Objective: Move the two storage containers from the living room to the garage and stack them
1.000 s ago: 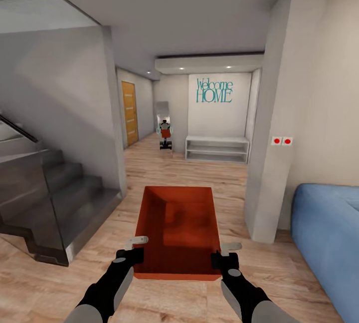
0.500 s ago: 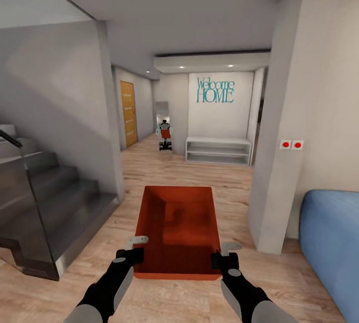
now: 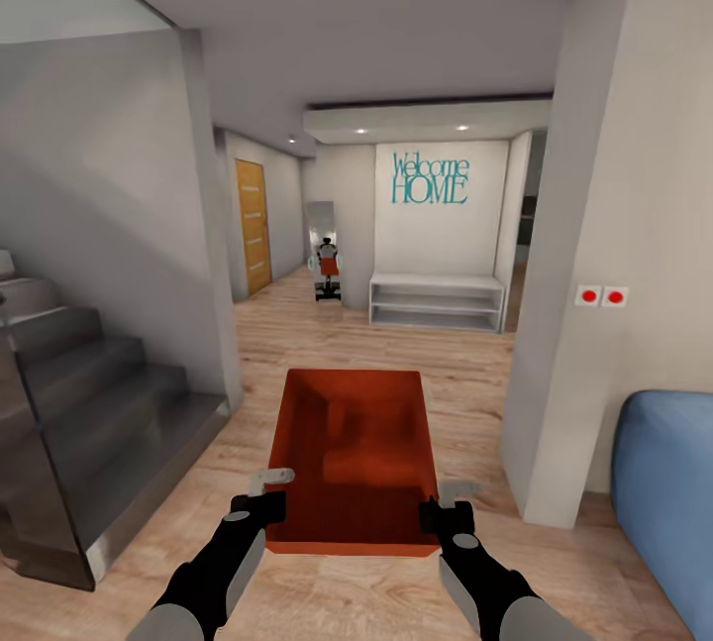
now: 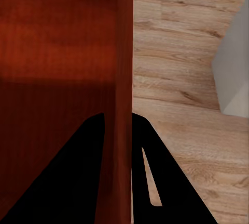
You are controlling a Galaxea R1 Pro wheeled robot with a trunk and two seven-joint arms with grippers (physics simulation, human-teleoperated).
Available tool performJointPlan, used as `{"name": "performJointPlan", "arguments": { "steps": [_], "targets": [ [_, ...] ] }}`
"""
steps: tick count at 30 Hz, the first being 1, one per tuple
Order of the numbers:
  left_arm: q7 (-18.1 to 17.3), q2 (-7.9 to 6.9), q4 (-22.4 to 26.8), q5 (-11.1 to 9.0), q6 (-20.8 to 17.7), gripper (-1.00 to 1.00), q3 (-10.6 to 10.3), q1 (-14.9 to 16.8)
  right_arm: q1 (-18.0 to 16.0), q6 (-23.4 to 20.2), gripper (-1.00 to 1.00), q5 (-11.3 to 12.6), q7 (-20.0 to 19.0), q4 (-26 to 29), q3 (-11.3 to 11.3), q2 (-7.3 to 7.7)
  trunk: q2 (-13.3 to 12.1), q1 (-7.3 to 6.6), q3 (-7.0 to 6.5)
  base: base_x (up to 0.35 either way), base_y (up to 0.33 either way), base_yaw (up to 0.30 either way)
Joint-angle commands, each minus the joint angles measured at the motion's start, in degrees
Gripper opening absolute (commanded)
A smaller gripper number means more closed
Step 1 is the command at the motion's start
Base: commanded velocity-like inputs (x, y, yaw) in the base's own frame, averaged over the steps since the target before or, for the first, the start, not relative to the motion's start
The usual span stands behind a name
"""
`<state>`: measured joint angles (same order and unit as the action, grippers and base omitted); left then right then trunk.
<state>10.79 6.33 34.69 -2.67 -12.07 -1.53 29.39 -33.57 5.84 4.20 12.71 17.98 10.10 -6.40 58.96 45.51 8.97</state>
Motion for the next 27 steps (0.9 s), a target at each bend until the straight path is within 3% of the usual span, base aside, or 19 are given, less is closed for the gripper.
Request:
{"name": "performJointPlan", "arguments": {
  "steps": [1, 27],
  "targets": [
    [0.72, 0.06, 0.90, 0.47, 2.05, -1.00, 0.57, 0.06, 0.00, 0.22, -1.00, 0.90, 0.29, -0.16, -0.22, -0.02, 0.05, 0.04, 0.09, 0.326, 0.000, 0.000],
    [0.72, 0.08, 0.91, 0.47, 2.05, -1.00, 0.56, 0.06, 0.00, 0.26, -1.00, 0.90, 0.29, -0.13, -0.18, -0.02, 0.05, 0.04, 0.09, 0.325, 0.000, 0.000]
  ]
}}
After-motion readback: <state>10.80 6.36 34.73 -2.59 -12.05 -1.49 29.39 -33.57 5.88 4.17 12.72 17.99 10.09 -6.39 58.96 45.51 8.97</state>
